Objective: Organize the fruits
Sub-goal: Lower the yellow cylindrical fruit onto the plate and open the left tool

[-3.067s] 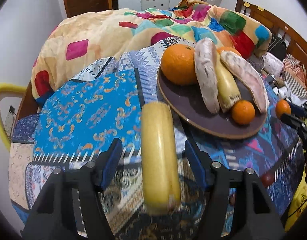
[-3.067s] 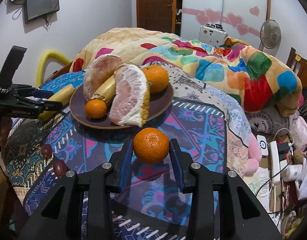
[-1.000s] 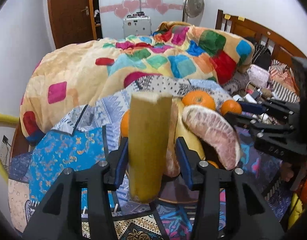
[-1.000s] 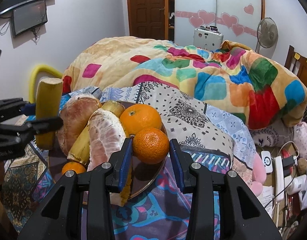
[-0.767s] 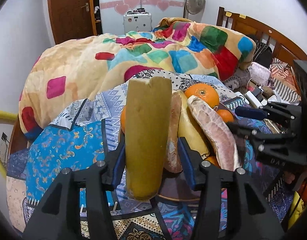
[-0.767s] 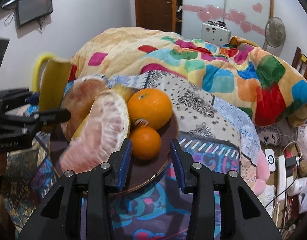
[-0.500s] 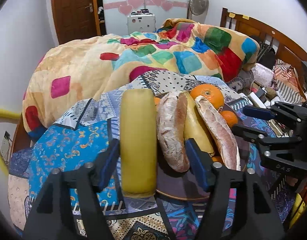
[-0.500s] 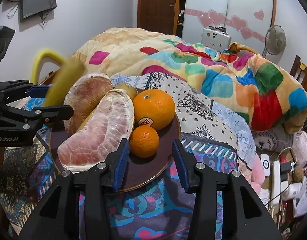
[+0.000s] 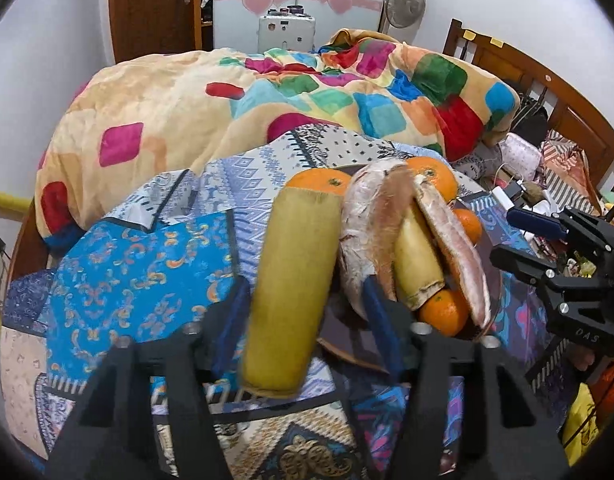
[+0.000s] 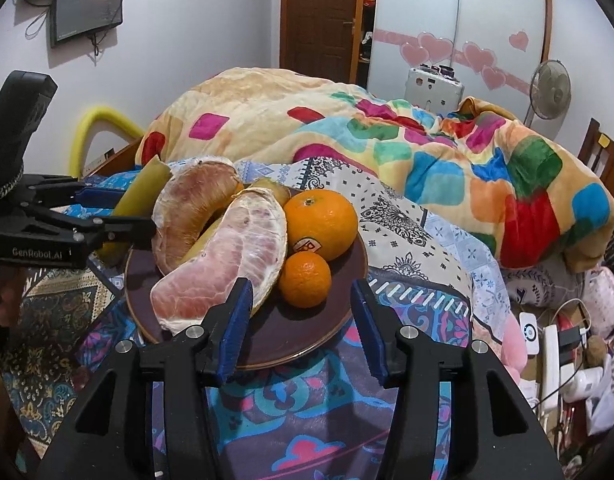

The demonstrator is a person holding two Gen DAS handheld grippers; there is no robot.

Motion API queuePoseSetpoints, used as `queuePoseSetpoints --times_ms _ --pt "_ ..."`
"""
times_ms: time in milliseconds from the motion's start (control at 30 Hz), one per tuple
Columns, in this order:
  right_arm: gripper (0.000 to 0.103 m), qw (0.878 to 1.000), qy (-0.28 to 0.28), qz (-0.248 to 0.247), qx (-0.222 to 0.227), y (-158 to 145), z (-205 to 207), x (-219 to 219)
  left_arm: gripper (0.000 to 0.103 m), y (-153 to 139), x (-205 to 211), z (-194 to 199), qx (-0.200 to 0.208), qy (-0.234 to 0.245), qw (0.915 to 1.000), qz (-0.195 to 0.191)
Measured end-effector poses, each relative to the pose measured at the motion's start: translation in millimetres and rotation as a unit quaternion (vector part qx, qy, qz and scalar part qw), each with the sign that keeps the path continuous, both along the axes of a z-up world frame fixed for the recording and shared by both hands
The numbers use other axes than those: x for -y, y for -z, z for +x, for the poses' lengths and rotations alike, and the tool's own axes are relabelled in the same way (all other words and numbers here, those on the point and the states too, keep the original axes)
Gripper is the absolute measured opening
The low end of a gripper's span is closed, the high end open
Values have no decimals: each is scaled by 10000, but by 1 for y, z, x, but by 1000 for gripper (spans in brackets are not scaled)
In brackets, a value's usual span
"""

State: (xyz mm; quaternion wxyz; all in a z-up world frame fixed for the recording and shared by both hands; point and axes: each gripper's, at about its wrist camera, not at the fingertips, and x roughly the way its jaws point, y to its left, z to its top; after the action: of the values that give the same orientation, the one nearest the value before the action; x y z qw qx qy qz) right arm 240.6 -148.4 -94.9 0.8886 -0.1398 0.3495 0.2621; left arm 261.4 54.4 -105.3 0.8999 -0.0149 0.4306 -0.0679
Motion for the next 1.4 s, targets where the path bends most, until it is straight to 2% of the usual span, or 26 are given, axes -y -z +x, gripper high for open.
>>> queuePoseSetpoints --times_ms 33,133,200,433,567,733,933,1067,1400 --pt "47 10000 -1 -20 23 1 -1 0 38 0 -2 -1 4 -18 10000 46" --pt "47 10000 -10 -33 38 1 -2 -1 38 2 -11 -3 -159 34 9995 -278" --pt "47 10000 1 -3 49 0 -1 0 38 1 -11 -6 -176 28 9994 -298" --pt "47 9999 5 57 83 -3 -5 3 38 -28 6 -19 250 153 9989 -373" --pt "47 9999 15 124 84 -5 -5 5 38 -43 27 -19 341 422 9974 -470" --pt "47 9998 -4 177 99 -7 -6 6 38 -37 53 -13 385 616 9970 -269" --pt "47 9998 -54 175 105 -6 -10 7 38 -20 63 -1 201 622 9978 -96" --pt "47 9998 -64 161 103 -8 -14 8 39 -33 59 -11 496 549 9972 -63" --pt "47 9990 -97 412 149 -30 -44 7 42 -57 45 -55 741 289 9968 8"
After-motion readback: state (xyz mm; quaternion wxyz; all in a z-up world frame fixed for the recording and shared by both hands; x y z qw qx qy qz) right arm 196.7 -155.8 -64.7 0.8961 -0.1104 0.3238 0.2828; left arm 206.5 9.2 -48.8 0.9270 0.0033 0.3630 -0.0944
